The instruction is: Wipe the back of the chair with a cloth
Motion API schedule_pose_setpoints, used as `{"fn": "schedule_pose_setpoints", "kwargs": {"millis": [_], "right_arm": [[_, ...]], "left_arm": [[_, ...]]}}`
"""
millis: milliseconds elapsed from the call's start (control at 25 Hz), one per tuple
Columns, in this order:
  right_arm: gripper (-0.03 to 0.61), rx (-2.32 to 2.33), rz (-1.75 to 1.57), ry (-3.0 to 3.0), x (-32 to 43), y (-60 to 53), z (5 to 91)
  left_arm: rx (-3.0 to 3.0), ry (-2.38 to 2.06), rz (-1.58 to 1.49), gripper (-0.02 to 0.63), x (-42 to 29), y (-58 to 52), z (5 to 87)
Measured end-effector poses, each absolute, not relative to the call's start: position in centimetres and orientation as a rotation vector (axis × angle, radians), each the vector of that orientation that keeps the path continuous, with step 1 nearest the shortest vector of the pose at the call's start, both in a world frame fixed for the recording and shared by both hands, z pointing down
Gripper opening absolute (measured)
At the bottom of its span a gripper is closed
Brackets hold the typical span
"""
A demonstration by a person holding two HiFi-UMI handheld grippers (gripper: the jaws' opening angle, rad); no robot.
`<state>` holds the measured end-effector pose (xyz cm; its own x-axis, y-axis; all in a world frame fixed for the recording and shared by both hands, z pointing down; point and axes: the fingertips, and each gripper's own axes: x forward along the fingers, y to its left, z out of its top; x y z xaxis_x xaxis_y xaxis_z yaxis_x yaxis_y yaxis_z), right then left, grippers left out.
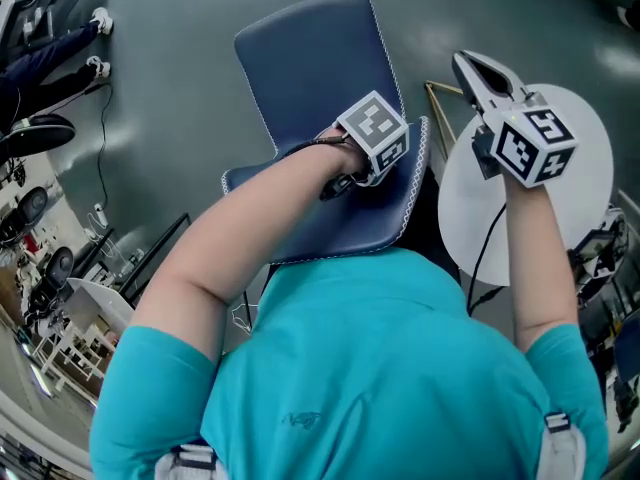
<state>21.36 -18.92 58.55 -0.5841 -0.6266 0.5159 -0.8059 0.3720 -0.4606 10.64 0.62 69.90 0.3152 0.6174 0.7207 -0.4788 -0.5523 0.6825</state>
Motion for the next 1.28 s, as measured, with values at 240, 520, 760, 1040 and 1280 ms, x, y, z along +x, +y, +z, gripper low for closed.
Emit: {"fn": "schedule_pose_setpoints", "kwargs": {"millis": [240, 520, 760, 1040, 1280], "right_arm": [[-0.008, 1.276, 1.025, -2.368, 22.4, -18.7, 58.7], [-0.008, 1.252, 1.037, -2.354, 21.6, -18.8, 59.7], [-0.008, 1.195, 1.034, -2.342, 20.2, -18.6, 60.7], [-0.008, 1.138, 1.030, -2.349, 15.8, -18.8, 60.9], [-0.008, 1.083, 1.006, -2.318, 13.7, -18.2, 61.3]], "left_arm": [[1.607, 0.125, 1.416, 0.058, 12.9, -0.6, 71.7], [1.576, 0.092, 1.379, 0.058, 13.6, -2.1, 75.8], [1.534, -0.029, 1.263, 0.058, 10.6, -4.7, 78.6], [1.528, -0.192, 1.576, 0.058, -10.4, -9.7, 78.1], [1.491, -0.074, 1.662, 0.058, -17.6, -4.5, 81.7]]}}
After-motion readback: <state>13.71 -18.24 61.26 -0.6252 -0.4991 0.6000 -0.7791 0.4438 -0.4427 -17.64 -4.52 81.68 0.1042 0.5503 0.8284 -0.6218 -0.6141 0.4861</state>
